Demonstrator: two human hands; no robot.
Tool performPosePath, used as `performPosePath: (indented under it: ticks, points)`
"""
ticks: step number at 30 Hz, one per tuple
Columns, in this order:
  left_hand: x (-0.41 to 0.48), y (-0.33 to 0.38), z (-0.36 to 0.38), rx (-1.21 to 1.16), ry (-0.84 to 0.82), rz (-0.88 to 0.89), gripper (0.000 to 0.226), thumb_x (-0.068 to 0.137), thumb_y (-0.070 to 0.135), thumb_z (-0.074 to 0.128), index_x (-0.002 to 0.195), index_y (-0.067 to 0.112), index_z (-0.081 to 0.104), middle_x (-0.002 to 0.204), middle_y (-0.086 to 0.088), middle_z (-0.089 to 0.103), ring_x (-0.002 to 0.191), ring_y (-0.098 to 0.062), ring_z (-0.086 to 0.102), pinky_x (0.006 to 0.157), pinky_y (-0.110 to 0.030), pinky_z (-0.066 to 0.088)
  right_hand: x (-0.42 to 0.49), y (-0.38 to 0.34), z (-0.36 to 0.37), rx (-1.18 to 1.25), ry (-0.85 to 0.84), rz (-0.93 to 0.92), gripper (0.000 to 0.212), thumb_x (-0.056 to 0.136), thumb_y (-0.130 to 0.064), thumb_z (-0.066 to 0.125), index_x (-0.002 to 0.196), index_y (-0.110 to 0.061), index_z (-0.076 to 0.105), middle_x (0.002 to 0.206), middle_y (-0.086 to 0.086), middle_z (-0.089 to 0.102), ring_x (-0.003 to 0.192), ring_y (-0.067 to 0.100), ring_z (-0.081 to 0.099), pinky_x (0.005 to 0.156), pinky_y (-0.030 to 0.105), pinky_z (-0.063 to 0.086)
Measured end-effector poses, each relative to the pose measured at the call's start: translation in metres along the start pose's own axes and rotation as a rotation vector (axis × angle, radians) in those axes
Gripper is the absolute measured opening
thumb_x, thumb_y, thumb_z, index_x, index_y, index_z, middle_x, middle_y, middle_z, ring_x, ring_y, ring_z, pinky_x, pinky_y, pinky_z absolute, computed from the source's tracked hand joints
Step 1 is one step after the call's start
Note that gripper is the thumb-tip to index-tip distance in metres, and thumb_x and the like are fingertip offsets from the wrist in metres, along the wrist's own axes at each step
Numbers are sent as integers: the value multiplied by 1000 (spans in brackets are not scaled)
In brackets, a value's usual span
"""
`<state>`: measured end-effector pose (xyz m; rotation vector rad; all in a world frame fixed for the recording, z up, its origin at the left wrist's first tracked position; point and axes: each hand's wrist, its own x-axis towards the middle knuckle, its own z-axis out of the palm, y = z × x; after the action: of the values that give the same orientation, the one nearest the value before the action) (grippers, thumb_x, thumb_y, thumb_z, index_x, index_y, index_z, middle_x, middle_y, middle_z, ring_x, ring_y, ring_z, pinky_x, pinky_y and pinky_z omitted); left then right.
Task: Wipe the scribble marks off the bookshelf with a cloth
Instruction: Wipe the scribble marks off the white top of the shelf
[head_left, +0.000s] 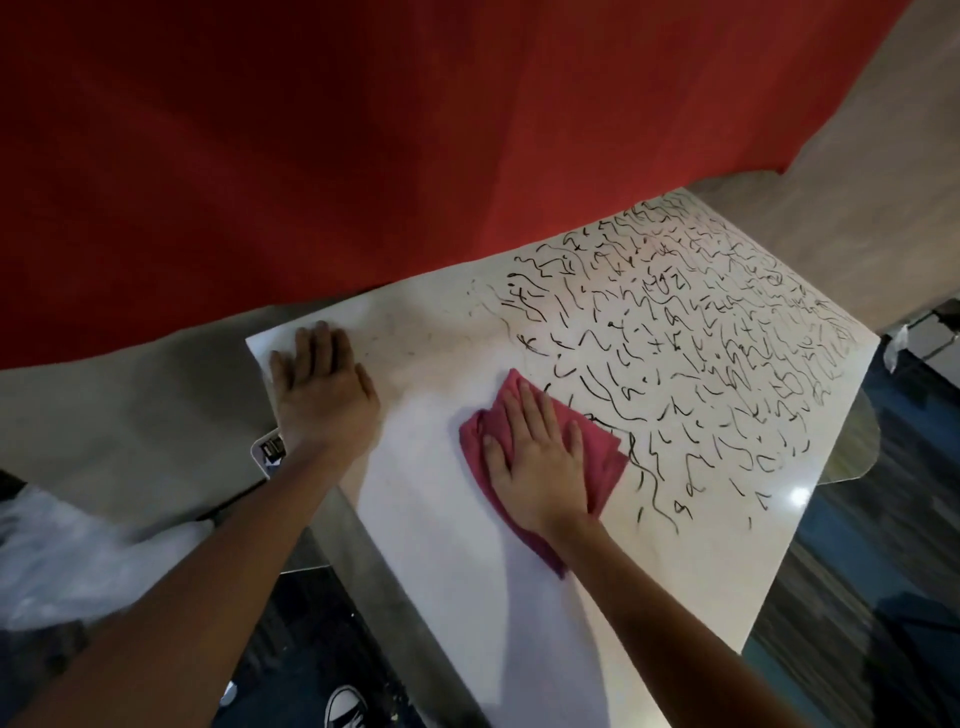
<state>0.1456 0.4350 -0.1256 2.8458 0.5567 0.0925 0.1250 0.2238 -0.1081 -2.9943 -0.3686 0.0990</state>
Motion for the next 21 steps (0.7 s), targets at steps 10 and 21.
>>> performPosePath:
  ticks: [10, 21]
  points:
    - [-9, 0, -10, 7, -28, 63, 53, 103, 24, 26, 153, 9, 16, 161, -8, 6, 148, -26, -1, 117, -43, -5, -91, 5, 6, -44, -30, -275, 63, 99, -53, 10, 149, -22, 31, 156, -4, 27, 145, 17, 20, 118, 42, 11]
    - [-9, 4, -13, 10, -45, 74, 53, 102, 21, 27, 152, 8, 18, 160, -14, 7, 147, -32, -1, 116, -49, -4, 75, 38, -13, -25, -47, 4, 63, 99, -48, 20, 154, -22, 2, 161, -4, 2, 148, 14, 2, 117, 47, 4]
